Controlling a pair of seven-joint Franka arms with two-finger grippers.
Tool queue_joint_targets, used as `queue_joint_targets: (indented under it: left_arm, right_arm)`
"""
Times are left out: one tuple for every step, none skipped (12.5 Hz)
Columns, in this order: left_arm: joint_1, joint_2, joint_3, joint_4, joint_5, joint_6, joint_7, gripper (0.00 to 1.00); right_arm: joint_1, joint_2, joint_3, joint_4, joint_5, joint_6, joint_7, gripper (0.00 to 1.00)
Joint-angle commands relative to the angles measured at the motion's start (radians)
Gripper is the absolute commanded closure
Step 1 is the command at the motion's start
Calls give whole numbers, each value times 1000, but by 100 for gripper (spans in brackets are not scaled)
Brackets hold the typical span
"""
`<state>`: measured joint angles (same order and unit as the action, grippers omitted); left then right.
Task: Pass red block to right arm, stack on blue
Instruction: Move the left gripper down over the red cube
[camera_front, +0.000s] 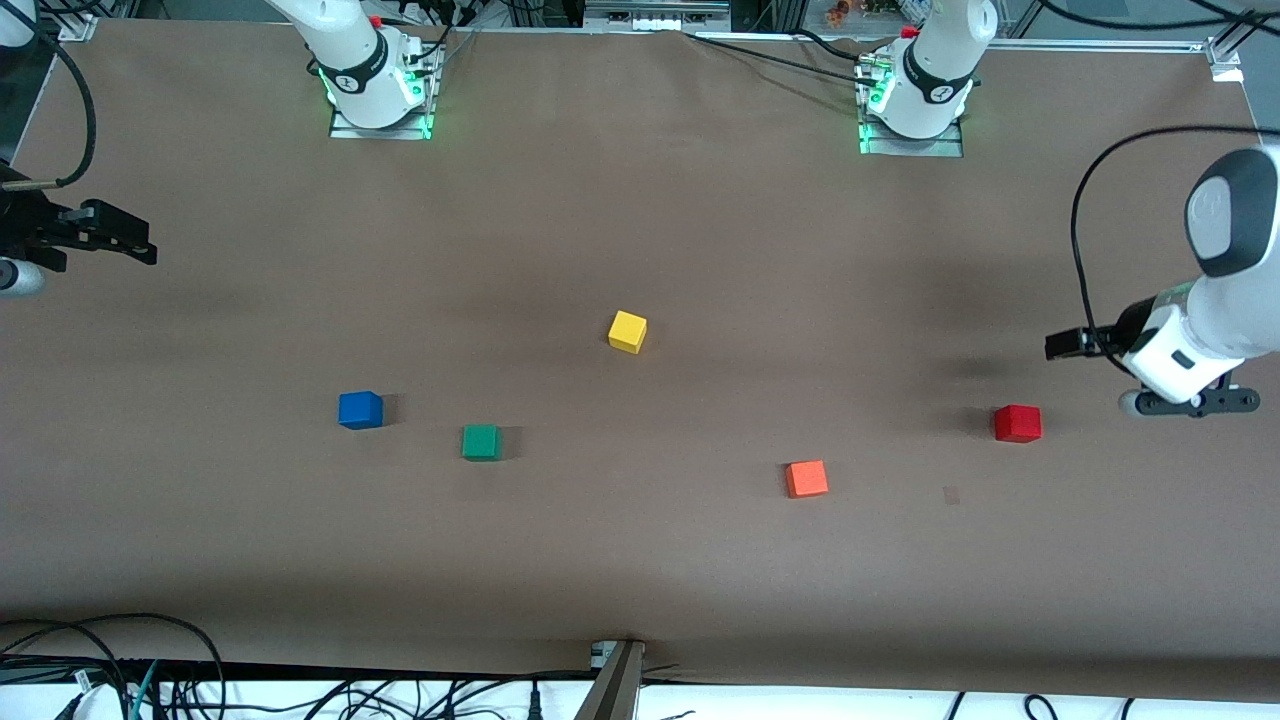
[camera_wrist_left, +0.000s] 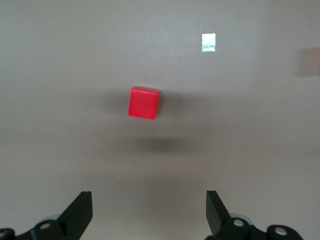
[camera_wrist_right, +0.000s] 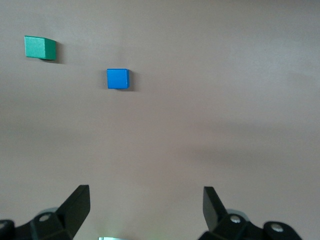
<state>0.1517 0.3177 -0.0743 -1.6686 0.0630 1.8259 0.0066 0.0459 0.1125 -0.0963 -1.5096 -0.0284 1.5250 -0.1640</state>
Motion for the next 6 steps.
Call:
queue_joint_targets:
  left_arm:
    - [28,8,-5,-43,5,129,90,0]
    - [44,12,-10,-103,3,238,95,0]
    - [45,29,-12,-153,6,339,98,0]
    - [36,61,-13,-169,18,401,98,0]
    - [35,99,-15,-169,21,441,99,0]
    - [38,110,-15,-171,20,449,99,0]
  right_arm:
    - [5,27,4,20,5,1,-8,0]
    - [6,36,6,20,5,1,4,0]
    - [17,38,9,19,11,3,9,0]
    - [18,39,9,19,13,3,9,0]
    - [23,39,9,19,8,-2,8,0]
    - [26,38,10,19,10,-9,8,0]
